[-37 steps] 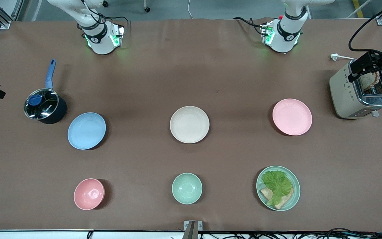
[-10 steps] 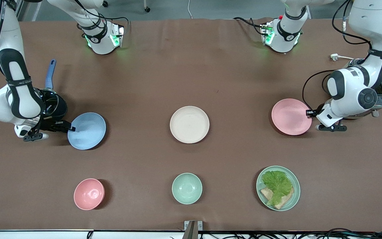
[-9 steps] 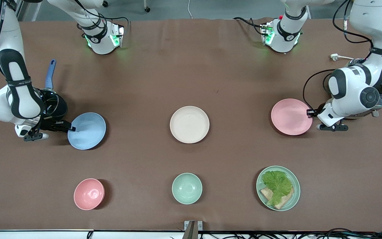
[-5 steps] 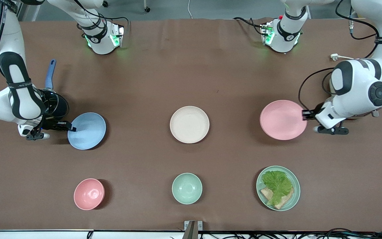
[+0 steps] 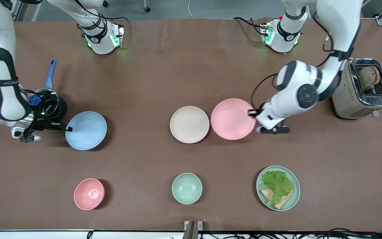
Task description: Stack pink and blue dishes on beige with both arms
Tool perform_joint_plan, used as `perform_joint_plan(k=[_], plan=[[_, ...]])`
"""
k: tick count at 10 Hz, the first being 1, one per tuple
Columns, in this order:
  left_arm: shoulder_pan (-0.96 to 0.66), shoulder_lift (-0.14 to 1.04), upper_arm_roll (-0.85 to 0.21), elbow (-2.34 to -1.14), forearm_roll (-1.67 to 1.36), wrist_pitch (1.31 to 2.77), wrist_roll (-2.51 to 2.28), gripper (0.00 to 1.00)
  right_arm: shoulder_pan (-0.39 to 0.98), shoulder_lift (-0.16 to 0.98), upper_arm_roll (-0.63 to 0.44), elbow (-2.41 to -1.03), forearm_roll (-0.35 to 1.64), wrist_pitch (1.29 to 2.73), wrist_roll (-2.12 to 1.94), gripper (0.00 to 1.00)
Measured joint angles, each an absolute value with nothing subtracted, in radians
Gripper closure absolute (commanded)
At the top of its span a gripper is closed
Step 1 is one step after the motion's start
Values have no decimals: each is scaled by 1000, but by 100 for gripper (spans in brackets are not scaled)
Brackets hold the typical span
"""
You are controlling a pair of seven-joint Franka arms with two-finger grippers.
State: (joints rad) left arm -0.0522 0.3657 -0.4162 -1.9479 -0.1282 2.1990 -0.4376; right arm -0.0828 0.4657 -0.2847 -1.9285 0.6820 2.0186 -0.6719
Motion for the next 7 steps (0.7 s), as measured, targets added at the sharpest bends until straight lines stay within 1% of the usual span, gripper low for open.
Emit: perform_joint_plan(k=[3, 5, 7], plan=[[-146, 465, -460, -1928, -78, 2359, -651, 98, -60, 381, -286, -1781, 575, 1815, -406, 100], [-168, 547, -527, -1901, 58, 2413, -831, 98, -15, 340, -247, -1744, 534, 1785, -240, 100], [-171, 626, -574, -1846, 178, 2448, -980, 94, 3, 315, -150, -1742, 523, 1788, -75, 100]])
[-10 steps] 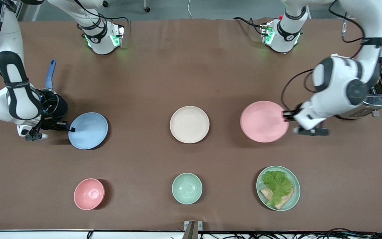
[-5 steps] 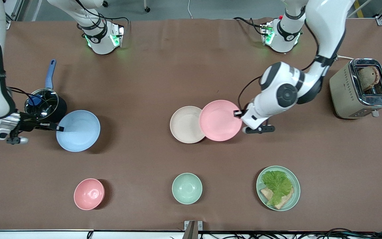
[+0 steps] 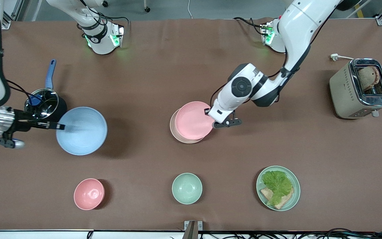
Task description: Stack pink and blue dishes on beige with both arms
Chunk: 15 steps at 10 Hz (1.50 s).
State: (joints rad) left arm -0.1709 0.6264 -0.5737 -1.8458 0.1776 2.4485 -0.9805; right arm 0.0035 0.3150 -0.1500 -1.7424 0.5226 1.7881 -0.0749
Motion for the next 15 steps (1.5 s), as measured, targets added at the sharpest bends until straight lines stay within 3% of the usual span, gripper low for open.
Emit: perform_joint_plan(k=[1, 3, 4, 5, 9, 15], plan=[[-171, 662, -586, -1806, 197, 2449, -1006, 85, 8, 311, -99, -1742, 521, 1799, -10, 100], [-170, 691, -589, -1776, 201, 2449, -1009, 50, 17, 310, -16, -1743, 518, 1839, 81, 100], [-166, 691, -589, -1769, 201, 2449, -1009, 5, 20, 309, 17, -1746, 516, 1858, 109, 100], [-160, 689, -589, -1762, 204, 2439, -1009, 0, 22, 310, 46, -1759, 514, 1884, 123, 100], [-162, 632, -575, -1764, 237, 2306, -1006, 0, 51, 310, 170, -1827, 512, 2000, 208, 100], [-133, 242, -268, -1910, 217, 2256, -648, 0, 250, 380, 263, -1939, 510, 2390, 366, 98]])
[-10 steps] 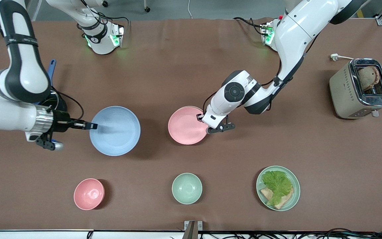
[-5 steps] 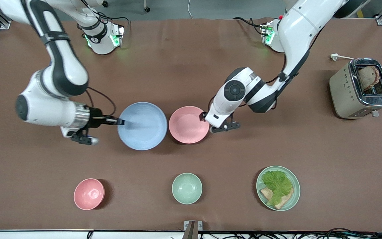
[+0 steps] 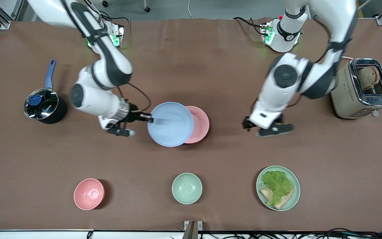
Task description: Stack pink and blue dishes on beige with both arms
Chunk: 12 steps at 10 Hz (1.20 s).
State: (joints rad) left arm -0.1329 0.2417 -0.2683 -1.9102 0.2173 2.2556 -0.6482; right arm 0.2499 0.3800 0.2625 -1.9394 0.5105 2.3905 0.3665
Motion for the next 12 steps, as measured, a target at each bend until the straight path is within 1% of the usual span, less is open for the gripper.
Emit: perform_joint_plan(k=[2, 4, 5, 6, 8, 9, 10, 11, 12], plan=[[-126, 135, -171, -1912, 155, 2218, -474, 0, 334, 448, 265, -1940, 510, 2501, 387, 97], [-134, 16, -73, -1905, 68, 2173, -334, 0, 360, 476, 264, -1942, 510, 2534, 387, 97], [-133, -37, -34, -1885, 25, 2120, -260, 0, 359, 478, 263, -1948, 510, 2535, 387, 96], [-130, -76, -9, -1838, 4, 2016, -201, 0, 359, 479, 261, -1956, 510, 2535, 387, 96], [-131, -105, 26, -1685, 0, 1772, -107, 0, 359, 480, 261, -1971, 510, 2547, 387, 94], [-129, -105, 45, -1615, 0, 1672, -65, 0, 361, 481, 262, -1978, 510, 2563, 387, 83], [-125, -103, 56, -1562, 0, 1592, -40, 0, 365, 484, 262, -1982, 510, 2573, 387, 68], [-120, -100, 59, -1519, 0, 1537, -32, 0, 368, 487, 263, -1986, 510, 2577, 387, 30], [-119, -95, 58, -1489, 0, 1509, -31, 0, 369, 491, 262, -1986, 510, 2577, 387, 0]])
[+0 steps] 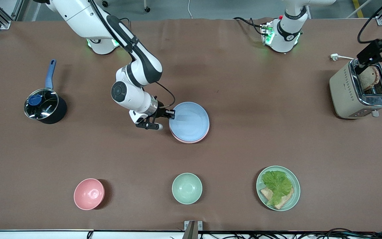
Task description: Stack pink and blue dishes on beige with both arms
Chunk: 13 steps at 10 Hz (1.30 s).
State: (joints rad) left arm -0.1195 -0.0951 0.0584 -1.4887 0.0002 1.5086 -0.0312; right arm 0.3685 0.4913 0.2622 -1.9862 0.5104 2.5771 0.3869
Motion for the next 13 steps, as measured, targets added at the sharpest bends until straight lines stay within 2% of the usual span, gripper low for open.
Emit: perform_joint_plan(k=[3, 5, 7, 9, 11, 13], plan=[[-117, -44, 46, -1450, 0, 1498, -31, 0, 344, 459, 248, -1970, 503, 2547, 386, 0], [-80, -31, -7, -1446, 0, 1488, -35, 0, 230, 338, 236, -1941, 362, 2371, 385, 0], [-64, -32, -38, -1444, 0, 1486, -77, 0, 109, 162, 210, -1926, 195, 2193, 389, 0], [-64, -32, -38, -1442, 0, 1486, -99, 0, 91, 65, 77, -1860, 105, 2003, 386, 0], [-83, -32, -6, -1440, -17, 1486, -99, 0, 91, 57, -24, -1710, 54, 1823, 366, 0], [-84, -32, 6, -1439, -23, 1485, -99, 0, 91, 54, -103, -1641, 47, 1762, 275, 0]])
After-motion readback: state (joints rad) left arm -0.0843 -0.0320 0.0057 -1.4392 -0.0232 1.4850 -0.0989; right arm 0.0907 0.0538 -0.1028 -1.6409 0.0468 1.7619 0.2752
